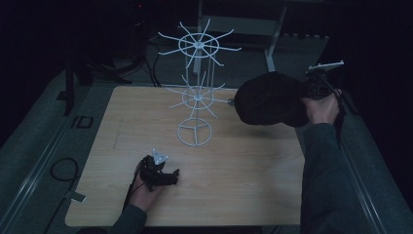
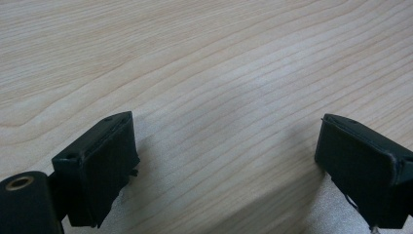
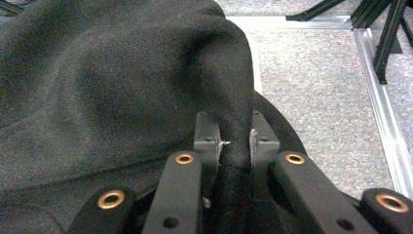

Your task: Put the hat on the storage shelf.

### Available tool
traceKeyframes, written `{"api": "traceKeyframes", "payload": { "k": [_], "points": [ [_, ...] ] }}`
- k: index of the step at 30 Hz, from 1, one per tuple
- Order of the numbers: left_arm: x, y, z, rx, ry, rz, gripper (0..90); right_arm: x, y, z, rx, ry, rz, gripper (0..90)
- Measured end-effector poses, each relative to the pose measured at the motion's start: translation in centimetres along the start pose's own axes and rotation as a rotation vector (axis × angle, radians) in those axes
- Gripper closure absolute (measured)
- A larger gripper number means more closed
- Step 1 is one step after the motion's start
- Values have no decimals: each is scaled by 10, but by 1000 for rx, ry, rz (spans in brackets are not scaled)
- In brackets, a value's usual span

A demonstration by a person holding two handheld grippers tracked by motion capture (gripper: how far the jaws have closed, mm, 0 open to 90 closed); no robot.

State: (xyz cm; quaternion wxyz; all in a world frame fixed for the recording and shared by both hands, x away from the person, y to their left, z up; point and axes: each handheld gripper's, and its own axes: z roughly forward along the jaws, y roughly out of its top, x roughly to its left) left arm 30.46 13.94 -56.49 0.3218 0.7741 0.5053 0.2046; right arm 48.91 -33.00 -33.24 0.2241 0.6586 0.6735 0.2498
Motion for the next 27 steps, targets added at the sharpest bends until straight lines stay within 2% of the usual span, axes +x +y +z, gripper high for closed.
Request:
{"api": "traceKeyframes", "payload": {
  "k": [12,24,27],
  "points": [
    [0,0,0,4,-1,6,86,5,16,-16,-16,26,3,791],
    [0,0,0,5,-2,8,86,14,26,-23,-26,50,2,791],
    [0,0,0,4,-2,8,86,16,28,-24,-30,76,12,791]
  ]
}}
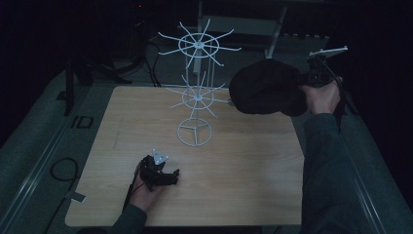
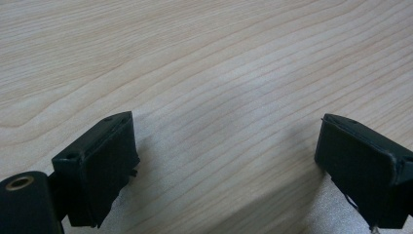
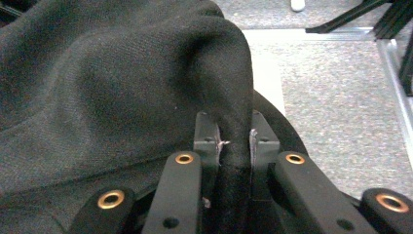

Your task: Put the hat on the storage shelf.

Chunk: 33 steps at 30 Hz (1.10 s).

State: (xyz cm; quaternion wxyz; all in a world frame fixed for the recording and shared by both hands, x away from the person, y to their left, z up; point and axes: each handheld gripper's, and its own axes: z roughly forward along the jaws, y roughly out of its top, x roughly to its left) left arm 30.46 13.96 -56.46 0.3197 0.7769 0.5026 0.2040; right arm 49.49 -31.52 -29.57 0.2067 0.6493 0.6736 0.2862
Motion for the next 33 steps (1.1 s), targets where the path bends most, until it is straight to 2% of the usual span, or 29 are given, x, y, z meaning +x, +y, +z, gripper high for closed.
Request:
{"api": "traceKeyframes", "payload": {
  "k": [7,11,14,28,33],
  "points": [
    [0,0,0,1,0,1,86,7,2,2,-2,40,16,791],
    [0,0,0,1,-1,2,86,11,2,7,1,91,38,791],
    [0,0,0,1,-1,3,86,12,2,9,2,112,51,791],
    [0,0,0,2,-4,6,86,10,1,13,-10,222,127,791],
    [0,0,0,2,-4,7,86,9,0,16,-5,241,153,791]
  ]
}}
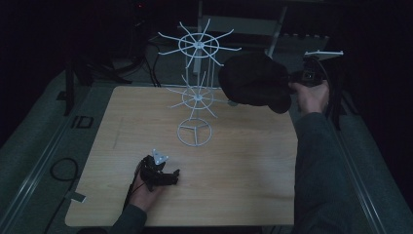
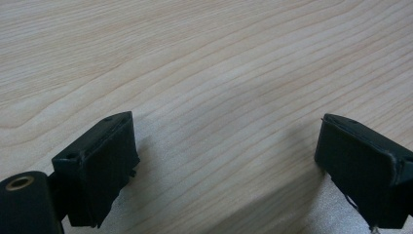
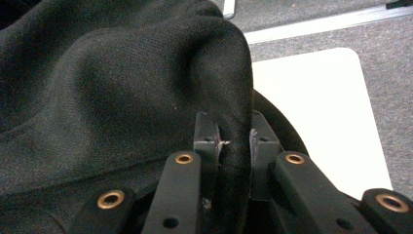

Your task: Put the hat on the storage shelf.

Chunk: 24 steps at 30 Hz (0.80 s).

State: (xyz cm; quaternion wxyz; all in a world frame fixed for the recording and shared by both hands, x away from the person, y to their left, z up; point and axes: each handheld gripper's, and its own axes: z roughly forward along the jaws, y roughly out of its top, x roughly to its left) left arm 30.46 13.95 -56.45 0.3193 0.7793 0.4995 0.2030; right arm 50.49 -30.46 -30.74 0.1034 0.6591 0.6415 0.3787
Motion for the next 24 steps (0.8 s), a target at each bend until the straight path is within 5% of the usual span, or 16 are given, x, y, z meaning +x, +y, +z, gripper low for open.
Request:
{"api": "traceKeyframes", "payload": {
  "k": [9,24],
  "points": [
    [0,0,0,0,-1,2,86,-5,-1,1,-13,25,29,790],
    [0,0,0,1,-2,3,86,-10,-5,-3,-109,79,77,789]
  ]
}}
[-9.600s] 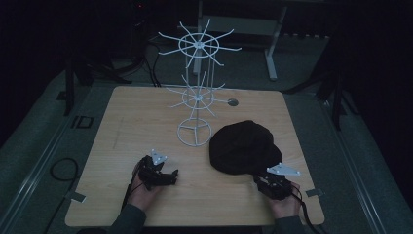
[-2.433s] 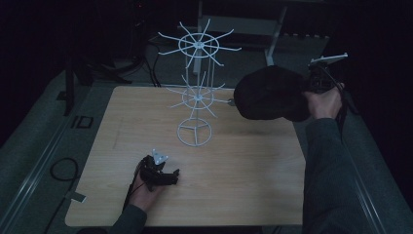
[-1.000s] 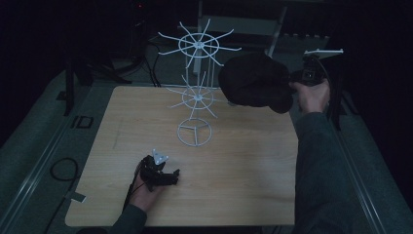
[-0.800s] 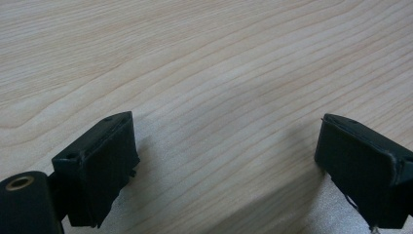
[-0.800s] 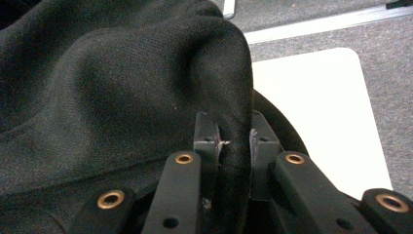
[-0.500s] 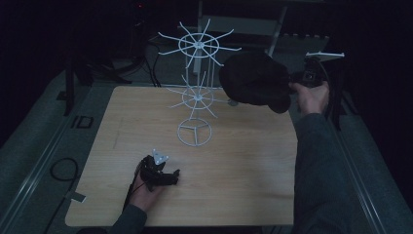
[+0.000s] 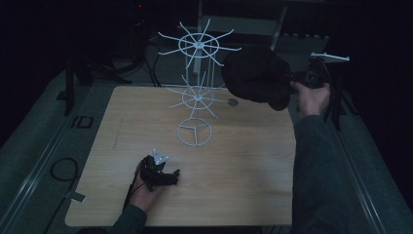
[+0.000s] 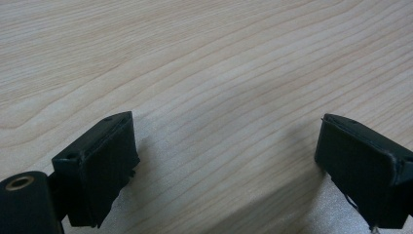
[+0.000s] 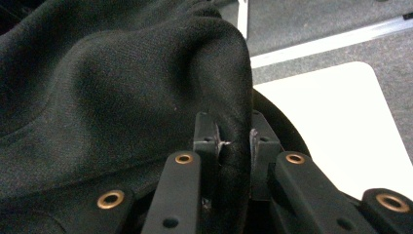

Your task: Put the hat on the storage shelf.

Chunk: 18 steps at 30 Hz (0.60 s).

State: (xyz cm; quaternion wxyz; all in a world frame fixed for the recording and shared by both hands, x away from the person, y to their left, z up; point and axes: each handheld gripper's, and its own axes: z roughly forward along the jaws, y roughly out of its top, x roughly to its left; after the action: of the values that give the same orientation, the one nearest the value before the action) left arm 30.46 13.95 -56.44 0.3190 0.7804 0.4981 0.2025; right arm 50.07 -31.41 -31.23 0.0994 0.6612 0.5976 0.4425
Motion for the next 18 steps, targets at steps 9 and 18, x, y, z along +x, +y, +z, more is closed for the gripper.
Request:
{"api": "traceKeyframes", "payload": {
  "k": [9,18],
  "points": [
    [0,0,0,-1,-1,-2,86,-3,1,-10,-73,27,22,789],
    [0,0,0,-2,-1,-4,86,-4,1,-15,-122,38,44,788]
  ]
}}
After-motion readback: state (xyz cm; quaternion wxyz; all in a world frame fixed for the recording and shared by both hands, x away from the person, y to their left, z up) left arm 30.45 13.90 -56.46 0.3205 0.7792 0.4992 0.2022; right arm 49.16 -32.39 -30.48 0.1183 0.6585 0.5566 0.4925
